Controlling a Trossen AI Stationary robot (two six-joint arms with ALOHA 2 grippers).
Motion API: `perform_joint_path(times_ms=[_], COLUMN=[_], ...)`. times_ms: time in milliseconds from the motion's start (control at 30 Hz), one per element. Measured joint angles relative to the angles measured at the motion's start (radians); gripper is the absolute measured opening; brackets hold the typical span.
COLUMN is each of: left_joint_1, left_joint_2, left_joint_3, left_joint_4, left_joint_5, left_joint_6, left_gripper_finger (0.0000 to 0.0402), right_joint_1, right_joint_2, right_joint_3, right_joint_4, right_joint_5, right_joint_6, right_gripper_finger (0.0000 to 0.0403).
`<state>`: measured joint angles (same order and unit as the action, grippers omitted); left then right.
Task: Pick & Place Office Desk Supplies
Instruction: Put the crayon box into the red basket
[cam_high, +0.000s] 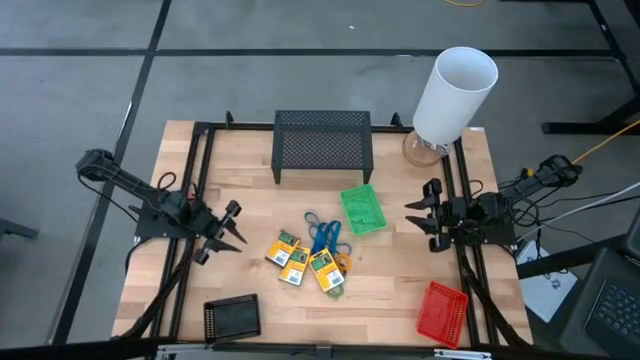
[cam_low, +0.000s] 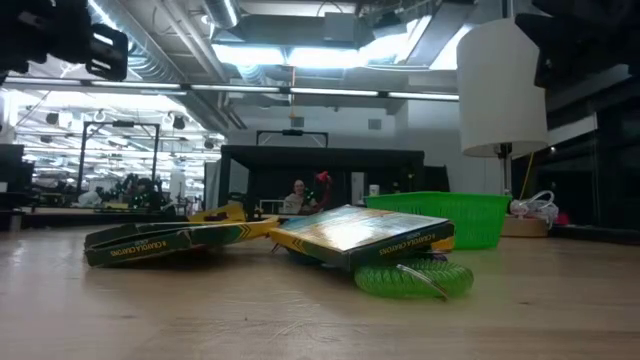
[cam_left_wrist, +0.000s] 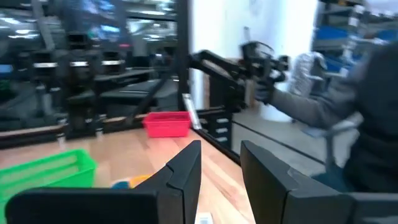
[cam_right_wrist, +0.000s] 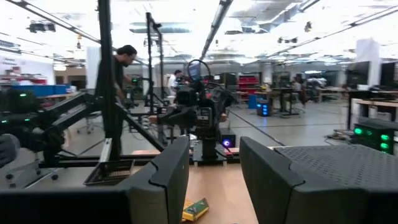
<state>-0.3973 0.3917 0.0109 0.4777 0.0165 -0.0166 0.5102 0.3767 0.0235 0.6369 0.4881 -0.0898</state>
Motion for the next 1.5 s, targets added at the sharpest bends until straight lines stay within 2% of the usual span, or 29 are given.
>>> perform_joint_path(times_ms=[133, 300, 367, 567, 700, 867, 967, 1133, 1233, 1400, 1500], left_joint_1=[0.0, 0.0, 0.0, 0.0, 0.0, 0.001, 0.001, 0.001, 0.001, 0.001, 0.001], left_joint_2=[0.002, 0.006, 0.006, 0.006, 0.013, 0.024, 0.024, 0.024, 0.024, 0.024, 0.024], left_joint_3=[0.0, 0.0, 0.0, 0.0, 0.0, 0.0, 0.0, 0.0, 0.0, 0.0, 0.0], left_joint_4=[-0.016, -0.033, -0.033, -0.032, -0.033, -0.033, -0.032, -0.025, -0.026, -0.033, -0.043], left_joint_5=[-0.132, -0.328, -0.364, -0.357, -0.361, -0.365, -0.363, -0.341, -0.298, -0.255, -0.253], left_joint_6=[-0.122, -0.137, -0.138, -0.158, -0.156, -0.138, -0.112, -0.111, -0.111, -0.102, -0.1], left_gripper_finger=[0.0111, 0.0111, 0.0111, 0.0111, 0.0111, 0.0112, 0.0111, 0.0111, 0.0111, 0.0111, 0.0111], right_joint_1=[-0.001, -0.022, -0.036, -0.078, -0.104, -0.128, -0.14, -0.169, -0.174, -0.159, -0.148], right_joint_2=[0.01, 0.039, 0.055, 0.109, 0.196, 0.456, 0.64, 0.834, 0.92, 1.063, 1.155], right_joint_3=[0.0, 0.0, 0.0, 0.007, 0.072, 0.201, 0.305, 0.503, 0.628, 0.832, 0.943], right_joint_4=[0.0, 0.025, 0.046, 0.139, 0.113, 0.102, 0.088, -0.042, -0.137, -0.341, -0.459], right_joint_5=[0.058, 0.074, 0.071, 0.027, -0.038, -0.108, -0.111, -0.049, -0.057, -0.108, -0.092], right_joint_6=[0.003, 0.101, 0.131, 0.12, 0.23, 0.285, 0.229, 0.198, 0.235, 0.358, 0.46], right_gripper_finger=[0.0143, 0.0143, 0.0143, 0.0143, 0.0143, 0.0143, 0.0143, 0.0143, 0.0143, 0.0143, 0.0143])
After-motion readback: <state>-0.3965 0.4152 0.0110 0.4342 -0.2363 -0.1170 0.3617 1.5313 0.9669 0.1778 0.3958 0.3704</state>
